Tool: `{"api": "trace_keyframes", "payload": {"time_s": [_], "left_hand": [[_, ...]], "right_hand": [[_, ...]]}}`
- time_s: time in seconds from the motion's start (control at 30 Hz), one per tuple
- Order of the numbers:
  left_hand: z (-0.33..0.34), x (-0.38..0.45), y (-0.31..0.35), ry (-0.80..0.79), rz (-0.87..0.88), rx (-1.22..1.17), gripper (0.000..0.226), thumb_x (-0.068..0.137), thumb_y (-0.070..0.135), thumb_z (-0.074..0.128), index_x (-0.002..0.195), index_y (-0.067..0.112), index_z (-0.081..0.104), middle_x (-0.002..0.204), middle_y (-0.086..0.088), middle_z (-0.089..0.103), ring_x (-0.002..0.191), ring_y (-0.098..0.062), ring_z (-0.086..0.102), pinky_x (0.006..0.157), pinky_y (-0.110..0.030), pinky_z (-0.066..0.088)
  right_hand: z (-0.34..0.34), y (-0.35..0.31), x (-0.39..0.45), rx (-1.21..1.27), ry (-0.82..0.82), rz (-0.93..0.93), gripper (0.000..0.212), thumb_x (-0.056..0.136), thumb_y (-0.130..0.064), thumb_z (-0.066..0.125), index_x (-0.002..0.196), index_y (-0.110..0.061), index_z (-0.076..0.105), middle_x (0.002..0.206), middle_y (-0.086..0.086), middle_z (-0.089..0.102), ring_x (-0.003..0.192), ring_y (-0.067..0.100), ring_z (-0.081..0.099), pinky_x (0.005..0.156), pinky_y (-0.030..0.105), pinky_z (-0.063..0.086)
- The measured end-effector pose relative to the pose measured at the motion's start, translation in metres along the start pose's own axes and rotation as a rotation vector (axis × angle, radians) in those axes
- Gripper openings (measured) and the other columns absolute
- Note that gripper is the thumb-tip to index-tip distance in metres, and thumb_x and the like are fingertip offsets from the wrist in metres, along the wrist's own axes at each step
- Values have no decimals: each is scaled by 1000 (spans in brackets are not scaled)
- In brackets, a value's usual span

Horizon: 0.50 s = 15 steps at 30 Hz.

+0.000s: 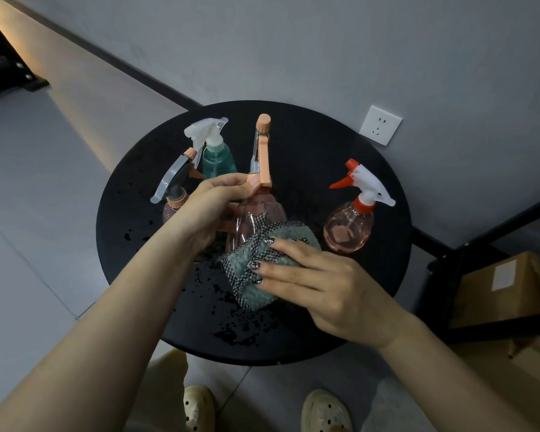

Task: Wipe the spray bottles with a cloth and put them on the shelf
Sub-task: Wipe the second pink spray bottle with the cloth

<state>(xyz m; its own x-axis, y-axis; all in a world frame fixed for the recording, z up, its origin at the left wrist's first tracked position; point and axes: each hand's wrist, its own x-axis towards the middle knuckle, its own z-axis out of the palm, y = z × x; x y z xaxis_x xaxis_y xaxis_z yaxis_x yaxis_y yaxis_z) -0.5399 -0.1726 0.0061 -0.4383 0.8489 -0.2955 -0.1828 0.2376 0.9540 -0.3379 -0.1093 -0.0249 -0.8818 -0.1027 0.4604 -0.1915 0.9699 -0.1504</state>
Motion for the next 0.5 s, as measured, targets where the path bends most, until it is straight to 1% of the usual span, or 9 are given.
{"api": "trace_keyframes", "payload": {"time_s": [0.07,0.13,0.17,0.2,0.27,0.3,0.37,0.43,0.5], "left_hand": [[0,0,-1,-10,2,-4,11,86,23,58,80,21,67,60,9,64,51,-3,57,44,-15,43],[1,0,-1,-31,-2,-14,9,84,23,59,80,20,67,60,9,64,51,-3,57,46,-15,44],[1,0,-1,-44,-2,-28,9,81,23,60,80,19,68,62,7,65,54,-6,58,51,-17,46],[1,1,-2,-62,-1,-43,9,77,24,62,78,19,70,67,4,66,60,-10,59,60,-22,49],[3,2,-4,-79,-7,-50,11,74,24,64,79,18,73,80,-5,67,75,-21,60,78,-34,48],[5,1,-4,-74,-8,-43,13,75,24,64,82,17,72,84,-8,67,79,-23,60,80,-37,48],[8,1,-5,-59,-12,-33,21,74,28,64,89,14,70,86,-8,67,79,-22,62,77,-35,49],[8,2,-5,-64,-17,-42,18,79,24,64,91,12,69,88,-10,66,83,-24,61,81,-38,49],[4,2,-5,-89,-29,-54,13,78,20,66,88,13,71,90,-12,66,87,-28,59,88,-43,47]], "right_hand": [[1,1,0,16,18,13,36,86,11,57,116,-7,66,127,4,60,130,27,44,97,43,47],[2,2,4,59,61,76,43,81,16,58,117,-7,64,128,5,60,130,27,45,95,43,49],[3,3,7,89,85,123,49,78,20,57,119,-6,63,129,5,58,130,27,45,95,42,49],[3,5,11,120,108,177,53,77,22,56,121,-7,61,131,4,56,131,26,44,97,41,49],[2,9,17,175,149,295,55,78,20,52,125,-8,58,134,0,51,132,24,42,104,37,43],[1,11,19,200,165,355,55,80,19,49,127,-9,56,135,-1,49,133,23,41,107,35,39],[1,13,22,241,179,437,55,82,17,46,129,-10,55,136,-4,48,134,19,39,111,30,33],[3,11,21,237,176,427,53,83,16,46,129,-9,54,136,-4,47,134,20,40,111,30,33],[4,9,17,194,168,345,49,84,15,48,127,-7,55,134,-1,48,132,25,42,109,32,37]]}}
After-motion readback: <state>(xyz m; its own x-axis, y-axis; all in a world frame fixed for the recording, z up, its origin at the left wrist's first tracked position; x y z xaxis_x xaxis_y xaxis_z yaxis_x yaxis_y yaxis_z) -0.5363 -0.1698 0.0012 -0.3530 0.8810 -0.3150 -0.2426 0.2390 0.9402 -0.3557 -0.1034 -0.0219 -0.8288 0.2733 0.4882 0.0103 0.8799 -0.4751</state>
